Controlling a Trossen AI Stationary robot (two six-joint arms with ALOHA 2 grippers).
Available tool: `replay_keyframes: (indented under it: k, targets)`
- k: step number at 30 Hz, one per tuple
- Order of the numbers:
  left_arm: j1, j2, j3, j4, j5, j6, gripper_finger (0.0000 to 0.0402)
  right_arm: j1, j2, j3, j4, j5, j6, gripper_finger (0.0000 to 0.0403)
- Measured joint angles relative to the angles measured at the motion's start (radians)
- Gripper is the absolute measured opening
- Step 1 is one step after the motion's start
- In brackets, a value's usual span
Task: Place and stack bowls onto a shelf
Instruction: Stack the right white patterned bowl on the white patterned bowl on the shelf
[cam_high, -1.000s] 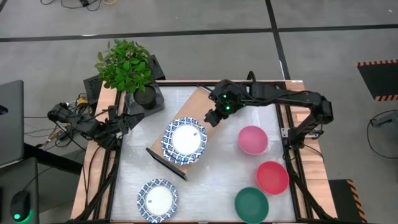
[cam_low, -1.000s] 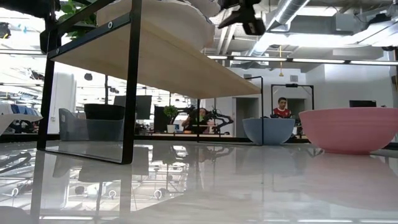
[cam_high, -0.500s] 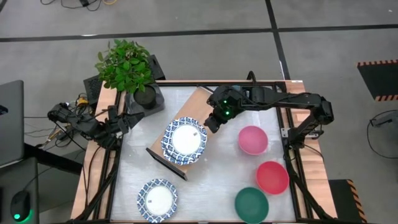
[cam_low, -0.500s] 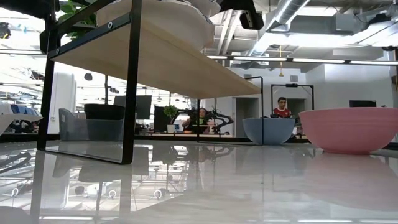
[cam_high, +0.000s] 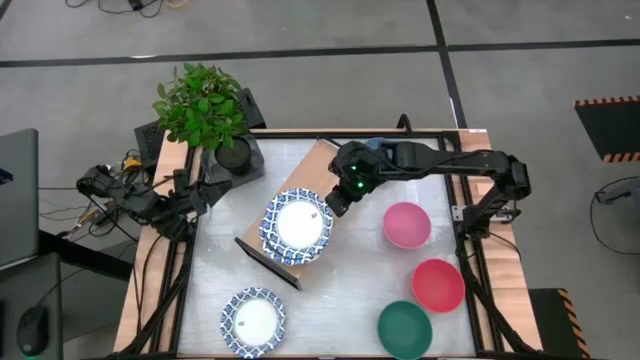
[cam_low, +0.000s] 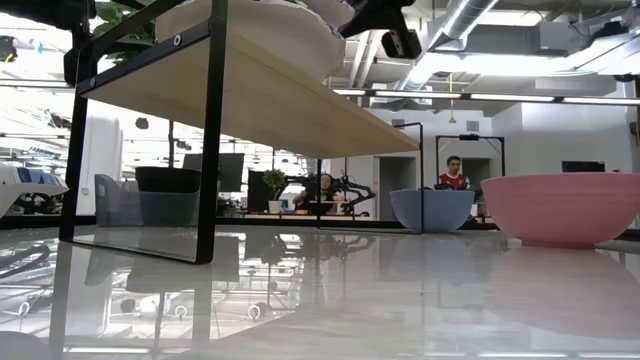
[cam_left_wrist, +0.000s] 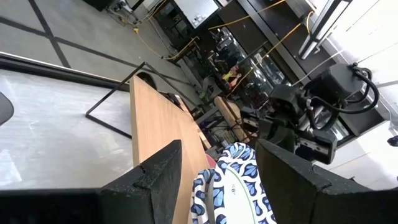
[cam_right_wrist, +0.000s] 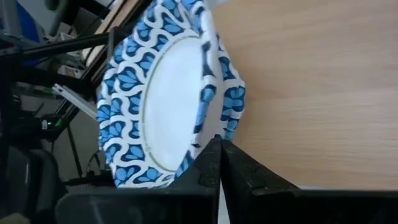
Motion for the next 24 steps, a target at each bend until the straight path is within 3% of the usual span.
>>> replay_keyframes:
  k: [8,24]
  targets:
    - [0.0,0.0,0.0,0.0,0.0,0.0,0.019,-0.007,-0.069,0.001,0.071,0.04,-0.011,0.0018]
    - [0.0,0.0,0.0,-0.008,-0.001,0.0,0.019,0.02,-0.018,-0.001,0.06,0.032,-0.026,0.0023]
